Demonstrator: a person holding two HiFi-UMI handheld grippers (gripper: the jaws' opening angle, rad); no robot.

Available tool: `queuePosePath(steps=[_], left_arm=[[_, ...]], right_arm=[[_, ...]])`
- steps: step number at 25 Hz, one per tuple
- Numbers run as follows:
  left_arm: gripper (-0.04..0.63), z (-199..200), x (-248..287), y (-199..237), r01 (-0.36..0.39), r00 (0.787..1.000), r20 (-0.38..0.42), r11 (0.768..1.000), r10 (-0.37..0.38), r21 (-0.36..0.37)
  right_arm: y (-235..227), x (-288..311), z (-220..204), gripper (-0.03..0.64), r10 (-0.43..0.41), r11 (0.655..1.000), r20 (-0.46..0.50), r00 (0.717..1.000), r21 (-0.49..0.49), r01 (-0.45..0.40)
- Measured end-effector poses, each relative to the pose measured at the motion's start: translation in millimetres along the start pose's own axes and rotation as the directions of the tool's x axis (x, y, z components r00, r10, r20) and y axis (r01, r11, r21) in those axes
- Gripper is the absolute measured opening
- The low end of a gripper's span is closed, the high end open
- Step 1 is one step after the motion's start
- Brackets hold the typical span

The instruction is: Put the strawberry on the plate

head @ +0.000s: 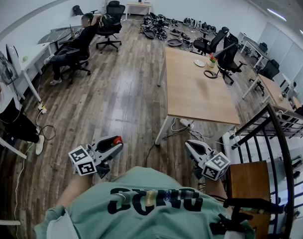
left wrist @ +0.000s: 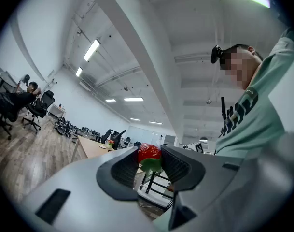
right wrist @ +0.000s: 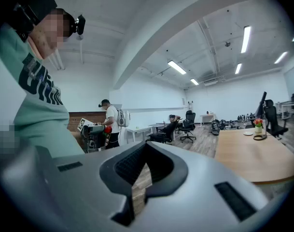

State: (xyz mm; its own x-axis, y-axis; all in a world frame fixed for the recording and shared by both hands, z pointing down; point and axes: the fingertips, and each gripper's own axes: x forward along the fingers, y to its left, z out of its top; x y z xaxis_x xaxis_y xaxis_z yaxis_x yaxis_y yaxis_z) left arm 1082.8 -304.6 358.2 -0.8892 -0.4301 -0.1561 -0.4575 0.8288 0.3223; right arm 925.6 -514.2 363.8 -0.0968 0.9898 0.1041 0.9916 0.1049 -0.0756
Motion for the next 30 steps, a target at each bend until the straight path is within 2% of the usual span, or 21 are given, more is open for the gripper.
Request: queuePosePath(steps=[19, 21, 26, 30], left_arm=[[0.149, 4.0, -35.1, 18.0, 0.007, 1.0, -0.004, 1.0, -0.007, -0.011], [0.149, 2.9, -42.2, 21.5, 0.001, 1.0, -0.001, 1.0, -0.001, -0.017], [0.147, -3.3, -56.3, 27.6, 0.006, 1.0, -0.02, 0.999, -0.006, -0.043], [0.147, -6.0, -62.3, 33.4, 0.017, 1.0, -0.019, 0.998, -0.018, -0.052]], right_arm=[[23.8, 39.4, 6.8, 0.005, 0.012, 1.0, -0.005, 1.0, -0.01, -0.012], [25.0, 47.2, 7.6, 0.005, 0.021, 1.0, -0.001, 1.0, 0.016, -0.021], [21.5, 55.9, 8.4, 0.005, -0.002, 0.985, 0.045, 0.999, 0.171, -0.006], [26.0, 62.1, 6.1, 0.005, -0.005, 0.983, 0.053, 0.999, 0.184, -0.005]])
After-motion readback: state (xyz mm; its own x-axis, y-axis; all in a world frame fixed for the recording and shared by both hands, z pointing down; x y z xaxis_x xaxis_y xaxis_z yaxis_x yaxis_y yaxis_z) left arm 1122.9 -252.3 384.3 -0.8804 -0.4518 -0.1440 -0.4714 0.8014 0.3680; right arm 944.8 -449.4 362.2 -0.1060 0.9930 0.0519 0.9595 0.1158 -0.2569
